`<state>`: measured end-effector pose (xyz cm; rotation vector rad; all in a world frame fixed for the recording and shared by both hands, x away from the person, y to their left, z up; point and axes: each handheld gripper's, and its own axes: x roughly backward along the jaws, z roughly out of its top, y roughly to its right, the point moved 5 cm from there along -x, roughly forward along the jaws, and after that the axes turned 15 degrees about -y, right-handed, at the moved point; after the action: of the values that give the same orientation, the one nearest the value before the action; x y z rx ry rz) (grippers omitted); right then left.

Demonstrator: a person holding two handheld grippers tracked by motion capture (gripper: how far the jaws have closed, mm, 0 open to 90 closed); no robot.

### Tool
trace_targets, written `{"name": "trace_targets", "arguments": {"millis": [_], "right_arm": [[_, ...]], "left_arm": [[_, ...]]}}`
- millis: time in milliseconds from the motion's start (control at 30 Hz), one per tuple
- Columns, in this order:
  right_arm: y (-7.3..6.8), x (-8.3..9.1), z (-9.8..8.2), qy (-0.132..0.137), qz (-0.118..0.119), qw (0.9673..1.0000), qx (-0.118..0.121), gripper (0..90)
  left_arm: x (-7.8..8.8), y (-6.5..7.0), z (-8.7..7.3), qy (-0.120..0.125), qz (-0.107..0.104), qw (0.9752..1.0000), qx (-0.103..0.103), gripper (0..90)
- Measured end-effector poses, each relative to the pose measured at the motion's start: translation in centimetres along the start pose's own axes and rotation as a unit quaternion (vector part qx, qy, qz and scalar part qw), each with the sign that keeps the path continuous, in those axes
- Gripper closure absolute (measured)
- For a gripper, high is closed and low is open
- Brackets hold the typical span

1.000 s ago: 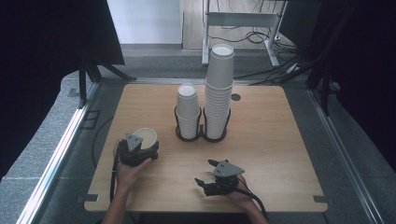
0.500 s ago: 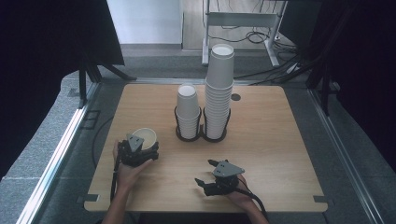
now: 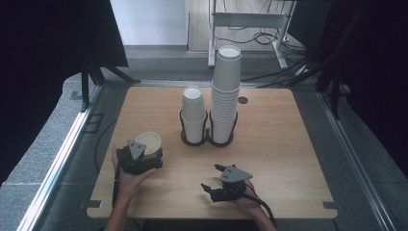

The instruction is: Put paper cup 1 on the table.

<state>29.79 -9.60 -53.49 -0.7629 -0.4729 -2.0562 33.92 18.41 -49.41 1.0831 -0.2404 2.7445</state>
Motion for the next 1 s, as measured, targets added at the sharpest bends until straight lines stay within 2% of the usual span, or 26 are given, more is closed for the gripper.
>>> {"name": "trace_targets", "arguments": {"millis": [267, 400, 600, 800, 1000], "right_arm": [[0.0, 0.0, 0.0, -0.001, 0.000, 1.0000, 0.000, 16.7], [0.0, -0.1, 0.0, -0.001, -0.001, 1.0000, 0.001, 16.6], [0.0, -0.1, 0.0, -0.001, -0.001, 1.0000, 0.001, 16.7], [0.0, -0.1, 0.0, -0.001, -0.003, 1.0000, 0.002, 16.6], [0.2, 0.2, 0.1, 0.006, -0.007, 1.0000, -0.001, 16.6]], "left_arm": [[1.8, -0.4, -0.2, 0.007, -0.004, 0.9999, -0.006, 0.0], [2.8, 0.0, 0.2, 0.019, -0.021, 0.9995, -0.014, 0.0], [3.8, 1.6, 0.7, 0.033, -0.053, 0.9975, -0.033, 1.9], [3.8, 3.2, 0.9, 0.039, -0.106, 0.9929, -0.038, 7.2], [3.9, 4.5, 0.9, 0.043, -0.157, 0.9859, -0.038, 9.7]]}}
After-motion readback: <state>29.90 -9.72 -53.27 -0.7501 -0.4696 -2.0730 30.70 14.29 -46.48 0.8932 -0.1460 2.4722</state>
